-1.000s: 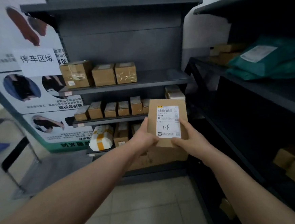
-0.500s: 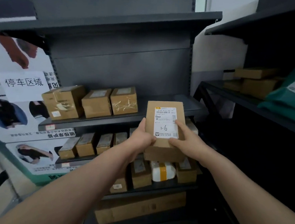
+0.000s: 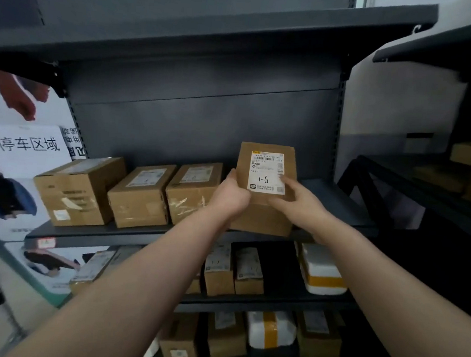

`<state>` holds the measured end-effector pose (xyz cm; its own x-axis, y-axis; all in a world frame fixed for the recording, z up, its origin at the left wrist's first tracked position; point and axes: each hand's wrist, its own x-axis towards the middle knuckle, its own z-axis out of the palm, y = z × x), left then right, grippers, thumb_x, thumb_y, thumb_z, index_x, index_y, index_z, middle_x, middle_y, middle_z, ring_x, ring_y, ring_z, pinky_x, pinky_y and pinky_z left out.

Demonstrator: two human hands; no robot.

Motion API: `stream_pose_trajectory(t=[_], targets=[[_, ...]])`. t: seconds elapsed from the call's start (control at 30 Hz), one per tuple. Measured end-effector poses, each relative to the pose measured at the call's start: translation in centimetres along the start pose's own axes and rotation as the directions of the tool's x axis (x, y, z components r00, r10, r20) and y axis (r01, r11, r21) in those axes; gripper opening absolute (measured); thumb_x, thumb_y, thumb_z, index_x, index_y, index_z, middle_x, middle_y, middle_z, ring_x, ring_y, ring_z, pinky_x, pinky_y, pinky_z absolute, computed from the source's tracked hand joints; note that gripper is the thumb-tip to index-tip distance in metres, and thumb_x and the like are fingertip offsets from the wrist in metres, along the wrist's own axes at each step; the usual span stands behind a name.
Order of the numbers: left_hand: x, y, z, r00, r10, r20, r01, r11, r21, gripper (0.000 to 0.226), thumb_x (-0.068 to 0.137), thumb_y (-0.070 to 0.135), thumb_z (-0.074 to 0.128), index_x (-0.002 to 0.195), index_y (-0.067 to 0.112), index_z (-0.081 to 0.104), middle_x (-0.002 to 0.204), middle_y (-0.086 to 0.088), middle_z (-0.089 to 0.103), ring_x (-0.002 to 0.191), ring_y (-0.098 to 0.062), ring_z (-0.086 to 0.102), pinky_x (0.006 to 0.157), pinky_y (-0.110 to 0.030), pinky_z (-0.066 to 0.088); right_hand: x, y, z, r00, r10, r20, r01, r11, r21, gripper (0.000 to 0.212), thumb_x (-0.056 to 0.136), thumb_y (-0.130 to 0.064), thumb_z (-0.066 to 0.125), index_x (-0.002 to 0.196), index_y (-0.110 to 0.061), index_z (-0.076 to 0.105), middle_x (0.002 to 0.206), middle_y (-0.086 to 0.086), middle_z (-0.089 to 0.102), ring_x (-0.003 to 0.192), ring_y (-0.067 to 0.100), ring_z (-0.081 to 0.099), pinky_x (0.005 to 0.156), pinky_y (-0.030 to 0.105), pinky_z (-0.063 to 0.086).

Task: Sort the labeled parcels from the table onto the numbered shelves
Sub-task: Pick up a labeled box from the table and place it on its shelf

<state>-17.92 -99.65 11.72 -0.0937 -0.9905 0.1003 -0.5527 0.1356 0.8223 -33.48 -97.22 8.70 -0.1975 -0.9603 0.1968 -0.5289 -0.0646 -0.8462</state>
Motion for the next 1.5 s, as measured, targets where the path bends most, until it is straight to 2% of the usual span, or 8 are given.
stream_pose_trajectory(t=[0.1, 0.17, 0.3, 0.63, 0.97, 1.2, 1.33, 1.5], targets=[[2.9, -0.2, 1.2, 0.998, 0.058, -0.008, -0.055, 0.969, 0.242, 0.054, 0.089, 0.018, 0.053, 0.143, 0.02, 0.044, 0.141, -0.005, 0.051, 0.113, -0.027, 0.059, 0.094, -0.034, 0.052, 3.1, 1.2, 0.0, 0.989, -0.057, 0.135, 0.091, 0.963, -0.255, 0.069, 0.088, -0.041, 0.063, 0.149, -0.033, 0.03, 0.157, 0.002, 0.019, 0.14, 0.021, 0.03, 0.111, 0.031, 0.031], [3.8, -0.5, 2.1, 0.991, 0.109, 0.083, -0.136, 0.865, 0.483, 0.045, 0.092, 0.016, 0.051, 0.137, 0.017, 0.05, 0.135, -0.009, 0.053, 0.111, -0.027, 0.058, 0.09, -0.033, 0.052, 4.2, 2.1, 0.2, 0.97, -0.134, 0.205, 0.219, 0.851, -0.478, 0.066, 0.095, -0.034, 0.056, 0.152, -0.031, 0.023, 0.161, -0.002, 0.007, 0.146, 0.023, 0.016, 0.114, 0.033, 0.024], [5.6, -1.5, 2.9, 0.963, 0.254, 0.094, -0.241, 0.651, 0.72, 0.039, 0.09, 0.006, 0.051, 0.128, 0.017, 0.055, 0.119, -0.011, 0.06, 0.108, -0.027, 0.057, 0.083, -0.035, 0.051, 5.9, 4.0, 1.2, 0.931, -0.328, 0.159, 0.358, 0.74, -0.569, 0.059, 0.097, -0.011, 0.047, 0.151, -0.026, 0.025, 0.158, -0.001, 0.018, 0.143, 0.029, 0.022, 0.112, 0.041, 0.032], [7.7, -2.2, 4.2, 0.927, 0.375, 0.004, -0.247, 0.601, 0.76, 0.054, 0.091, 0.003, 0.051, 0.143, 0.011, 0.04, 0.144, -0.01, 0.045, 0.133, -0.026, 0.043, 0.111, -0.033, 0.034, 9.6, 4.9, 2.5, 0.903, -0.416, 0.104, 0.403, 0.739, -0.541, 0.058, 0.093, -0.01, 0.052, 0.147, -0.022, 0.036, 0.155, 0.001, 0.028, 0.122, 0.032, 0.048, 0.097, 0.039, 0.045], [7.4, -1.5, 4.1, 0.948, 0.317, 0.017, -0.221, 0.621, 0.752, 0.056, 0.089, -0.001, 0.053, 0.143, 0.008, 0.039, 0.146, -0.011, 0.043, 0.135, -0.026, 0.04, 0.109, -0.032, 0.035, 9.6, 4.8, 2.3, 0.918, -0.363, 0.159, 0.388, 0.742, -0.547, 0.066, 0.092, -0.006, 0.05, 0.15, -0.026, 0.026, 0.158, -0.001, 0.018, 0.125, 0.032, 0.045, 0.097, 0.037, 0.043], [6.6, -2.3, 3.4, 0.952, 0.303, 0.04, -0.231, 0.628, 0.743, 0.07, 0.091, 0.012, 0.059, 0.151, 0.007, 0.023, 0.156, -0.011, 0.023, 0.146, -0.027, 0.02, 0.117, -0.035, 0.023, 6.8, 4.2, 0.8, 0.948, -0.253, 0.195, 0.318, 0.678, -0.663, 0.09, 0.092, -0.012, 0.055, 0.152, -0.036, -0.008, 0.16, -0.003, -0.016, 0.148, 0.027, -0.002, 0.117, 0.044, 0.014], [4.9, -4.0, 3.6, 0.894, 0.4, 0.2, -0.404, 0.531, 0.745, 0.068, 0.092, 0.008, 0.056, 0.151, 0.005, 0.022, 0.163, -0.011, 0.006, 0.151, -0.024, 0.003, 0.121, -0.032, 0.013, 3.5, 4.6, 0.2, 0.971, -0.135, 0.197, 0.237, 0.632, -0.738, 0.081, 0.095, -0.024, 0.054, 0.153, -0.031, -0.002, 0.162, 0.0, -0.009, 0.148, 0.027, -0.001, 0.119, 0.043, 0.011], [2.3, -6.3, 3.9, 0.754, 0.528, 0.39, -0.634, 0.432, 0.641, 0.068, 0.091, 0.008, 0.056, 0.151, 0.004, 0.024, 0.162, -0.017, 0.011, 0.15, -0.028, 0.005, 0.123, -0.036, 0.01, -2.8, 5.2, 1.5, 0.997, -0.068, 0.037, 0.067, 0.535, -0.842, 0.07, 0.094, -0.03, 0.054, 0.153, -0.024, 0.017, 0.161, 0.004, 0.012, 0.148, 0.027, 0.007, 0.115, 0.045, 0.018]])
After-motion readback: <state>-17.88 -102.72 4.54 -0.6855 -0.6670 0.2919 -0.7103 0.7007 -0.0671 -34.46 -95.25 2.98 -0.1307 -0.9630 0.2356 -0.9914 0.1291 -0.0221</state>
